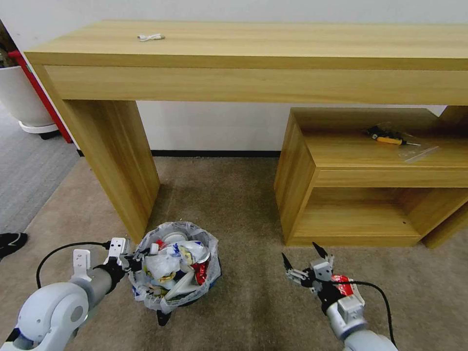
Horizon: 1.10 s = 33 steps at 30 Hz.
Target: Pick up the trash bin and place the garbage on the floor into it.
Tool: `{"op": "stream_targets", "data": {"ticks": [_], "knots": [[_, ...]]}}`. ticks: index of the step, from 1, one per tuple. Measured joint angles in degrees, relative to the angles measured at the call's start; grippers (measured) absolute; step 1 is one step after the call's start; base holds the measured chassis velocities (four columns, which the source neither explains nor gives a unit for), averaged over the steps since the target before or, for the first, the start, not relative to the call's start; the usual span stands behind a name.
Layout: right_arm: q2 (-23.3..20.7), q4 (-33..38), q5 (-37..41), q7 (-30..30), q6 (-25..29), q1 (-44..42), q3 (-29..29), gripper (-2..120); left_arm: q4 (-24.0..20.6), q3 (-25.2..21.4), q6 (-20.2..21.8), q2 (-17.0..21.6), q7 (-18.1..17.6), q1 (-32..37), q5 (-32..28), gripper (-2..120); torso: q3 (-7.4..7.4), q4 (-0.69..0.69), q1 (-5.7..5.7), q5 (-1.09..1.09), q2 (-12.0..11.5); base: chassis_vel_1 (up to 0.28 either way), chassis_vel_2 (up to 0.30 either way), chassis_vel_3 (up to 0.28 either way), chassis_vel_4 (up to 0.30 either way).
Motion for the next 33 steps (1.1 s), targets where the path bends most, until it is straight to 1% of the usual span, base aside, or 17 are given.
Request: {"op": "stream_targets", "data": {"ticks": [3,11,19,24,26,28,30,32,33], "knots": [[-0.11,-0.55,0.34,0.05,1.22,-0.90,1.22,100,0.06,0.00,0.00,0.00,0.00,0.00,0.02,0,0.00,0.00,0.00,0.00,0.00,0.000,0.000,0.000,0.000],[0.05,-1.05,0.82,0.02,1.58,-0.88,1.61,100,0.31,-0.06,0.00,0.06,0.07,-0.12,-0.03,0,0.01,0.00,0.00,-0.01,0.00,0.006,-0.033,0.005,0.045],[0.20,-1.89,0.93,0.12,1.50,0.66,0.66,100,0.09,-0.61,0.01,0.19,0.23,0.19,-0.19,0,0.00,0.01,0.00,0.00,0.00,-0.062,-0.163,0.083,0.162],[0.22,-2.24,0.97,0.43,1.58,0.57,0.21,100,-0.21,-0.61,0.01,0.08,0.27,0.26,-0.20,0,0.00,0.01,0.00,0.00,0.00,-0.186,-0.240,0.180,0.234],[0.19,-2.38,0.98,0.45,1.61,0.51,0.18,100,-0.27,-0.54,0.01,0.06,0.27,0.25,-0.21,0,0.01,0.00,0.01,0.02,0.00,-0.289,-0.249,0.221,0.248],[0.17,-2.66,1.03,0.53,1.76,0.56,0.18,100,-0.29,-0.37,0.01,0.01,0.28,0.21,-0.22,0,0.00,0.00,0.01,-0.04,-0.01,-0.292,-0.289,0.290,0.268],[0.19,-2.92,1.12,0.53,1.93,0.61,0.17,100,-0.29,-0.32,0.01,-0.02,0.28,0.19,-0.22,0,0.00,0.00,0.01,-0.02,-0.01,-0.295,-0.296,0.269,0.278],[0.26,-4.18,2.04,0.59,1.79,1.26,0.13,100,-0.29,-0.30,0.01,-0.18,0.27,0.15,-0.22,0,0.00,0.01,0.00,0.01,-0.01,-0.298,-0.295,0.283,0.295],[0.29,-5.17,3.00,0.61,0.95,1.80,0.15,100,-0.29,-0.30,0.01,-0.27,0.27,0.15,-0.22,0,0.01,0.00,0.01,0.02,-0.01,-0.303,-0.263,0.267,0.283]]}}
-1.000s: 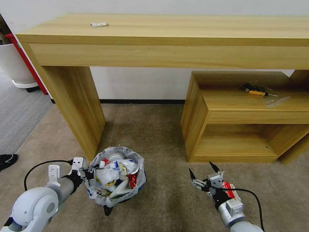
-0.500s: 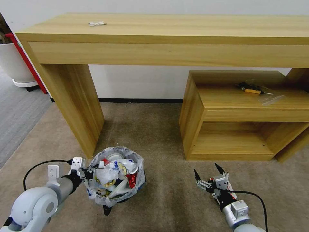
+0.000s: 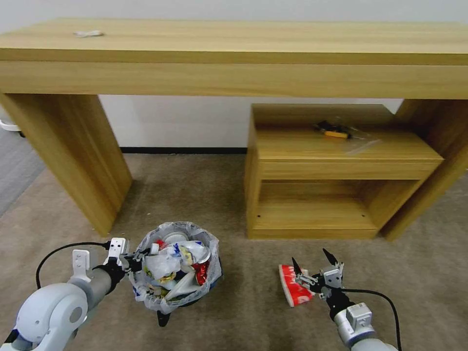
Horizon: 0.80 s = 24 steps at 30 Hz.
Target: Pick up the trash bin and place the garbage on the floor into it.
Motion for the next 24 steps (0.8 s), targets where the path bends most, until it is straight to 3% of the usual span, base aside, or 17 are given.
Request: {"op": "stream_targets", "data": {"ticks": [6,12,18,24], "knots": [[-0.14,-5.10,6.66,-2.84,-6.26,3.29,0.09,100,0.00,-0.12,0.00,-0.18,0.05,0.27,0.09,0,0.00,-0.01,0.00,0.00,0.00,-0.159,-0.184,0.177,0.136],[-0.72,-10.52,11.45,-9.28,-13.54,8.59,-1.07,100,-0.23,-0.30,0.00,-0.06,-0.19,0.43,0.22,0,0.00,0.04,0.00,-0.03,0.00,0.028,0.039,-0.033,-0.029],[-1.36,-14.69,13.03,-9.13,-18.62,12.41,-4.22,100,-0.15,-0.87,0.00,0.41,-0.28,0.71,0.21,0,0.00,0.01,0.00,-0.01,0.00,0.010,0.008,-0.005,-0.008],[-0.85,-19.81,11.55,-8.18,-20.00,15.39,-7.17,94,-0.41,-1.12,0.00,1.00,-0.34,0.80,-0.03,0,0.00,0.00,0.00,-0.02,0.00,0.000,0.000,0.000,0.000]]}}
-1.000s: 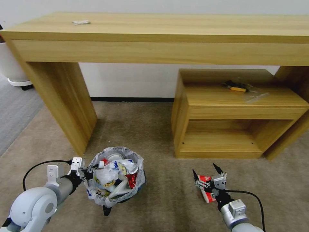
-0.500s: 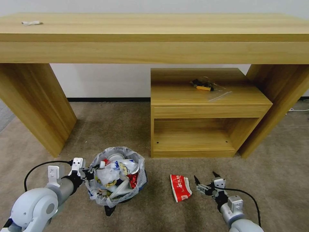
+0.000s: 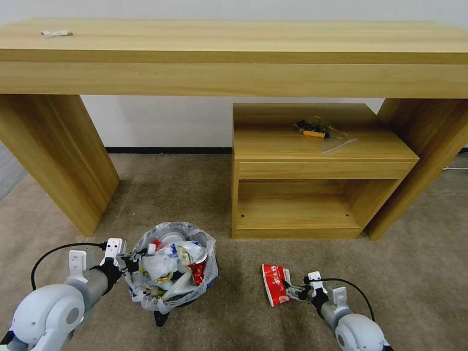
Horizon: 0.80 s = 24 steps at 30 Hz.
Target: Pick up the trash bin and place the garbage on the floor into it.
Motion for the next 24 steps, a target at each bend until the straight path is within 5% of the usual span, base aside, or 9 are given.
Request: {"op": "stream_targets", "data": {"ticks": [16,24], "knots": [[1.03,-9.17,3.40,-0.13,-0.07,8.39,-6.48,66,-0.61,-0.10,0.00,0.85,0.29,-0.19,-0.86,0,0.00,0.01,0.00,0.00,0.00,0.000,0.000,0.000,0.000],[1.01,-11.59,5.53,0.69,-0.98,10.44,-8.01,37,-1.14,-0.50,0.00,1.39,0.36,-0.12,-1.49,0,0.00,0.01,0.00,0.00,0.00,0.000,0.000,0.000,0.000]]}}
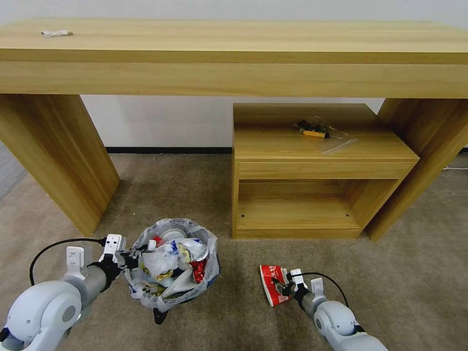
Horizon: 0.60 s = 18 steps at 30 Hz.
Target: Pick up the trash bin and place the garbage on the floor into it.
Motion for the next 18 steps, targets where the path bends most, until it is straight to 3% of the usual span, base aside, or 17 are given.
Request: {"op": "stream_targets", "data": {"ticks": [9,18], "knots": [[-0.03,-1.06,0.21,-0.06,1.29,-0.08,0.02,3,-0.24,0.10,0.00,0.19,0.09,-0.03,-0.04,0,-0.01,0.00,0.00,0.00,0.00,0.000,0.000,0.000,0.000],[-0.63,1.85,-0.63,-1.07,4.86,-1.47,1.58,0,-0.53,0.14,0.00,0.29,0.07,0.16,-0.03,0,0.00,0.00,0.00,0.01,0.00,0.000,0.000,0.000,0.000]]}}
